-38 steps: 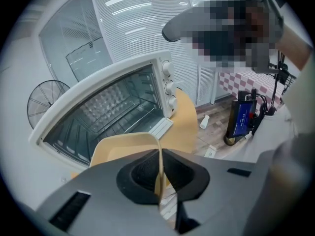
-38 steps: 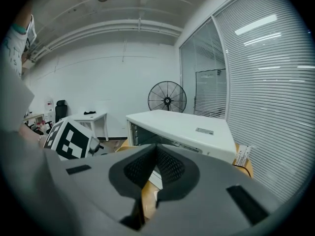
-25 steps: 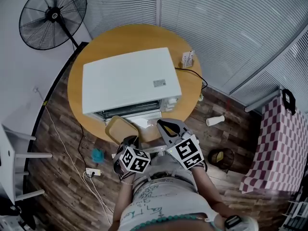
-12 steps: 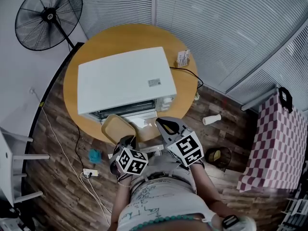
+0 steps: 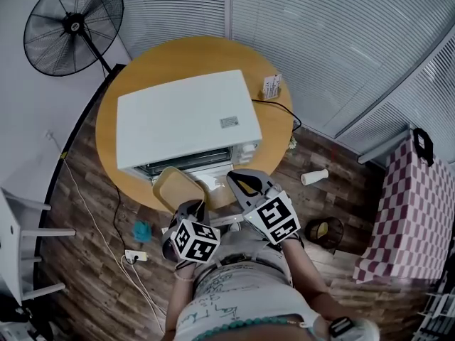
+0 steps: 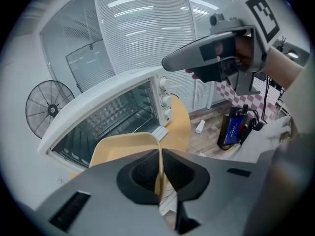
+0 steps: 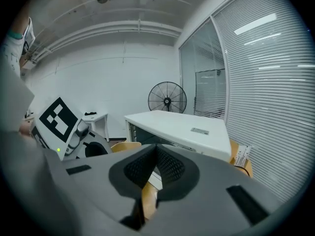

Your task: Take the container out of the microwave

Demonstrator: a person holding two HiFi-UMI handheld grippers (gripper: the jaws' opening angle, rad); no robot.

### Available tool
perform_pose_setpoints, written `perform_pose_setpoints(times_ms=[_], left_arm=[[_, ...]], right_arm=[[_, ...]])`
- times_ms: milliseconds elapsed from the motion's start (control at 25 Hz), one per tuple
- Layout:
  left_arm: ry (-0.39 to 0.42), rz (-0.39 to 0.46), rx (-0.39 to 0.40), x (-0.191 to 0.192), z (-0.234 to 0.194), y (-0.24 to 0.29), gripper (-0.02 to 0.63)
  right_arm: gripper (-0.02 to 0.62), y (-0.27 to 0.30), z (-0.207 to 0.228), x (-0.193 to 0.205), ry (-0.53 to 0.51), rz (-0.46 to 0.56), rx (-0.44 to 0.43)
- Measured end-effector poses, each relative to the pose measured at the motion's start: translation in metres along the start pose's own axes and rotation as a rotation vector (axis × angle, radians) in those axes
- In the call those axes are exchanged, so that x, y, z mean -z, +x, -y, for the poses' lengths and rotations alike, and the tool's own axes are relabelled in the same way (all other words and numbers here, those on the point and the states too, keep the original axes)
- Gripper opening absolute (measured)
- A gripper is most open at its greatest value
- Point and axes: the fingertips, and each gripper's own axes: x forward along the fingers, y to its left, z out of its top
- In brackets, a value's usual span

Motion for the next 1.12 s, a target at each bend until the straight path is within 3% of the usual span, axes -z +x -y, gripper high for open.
perform_pose_setpoints(times_ms=[1120], left_arm=[[0.032,0.027,-0.002,-0.012,0.001,-0.029,0.029]], right_arm=[[-0.006,0.002,-0.026,-0.012,-0.014,0.023,-0.062]])
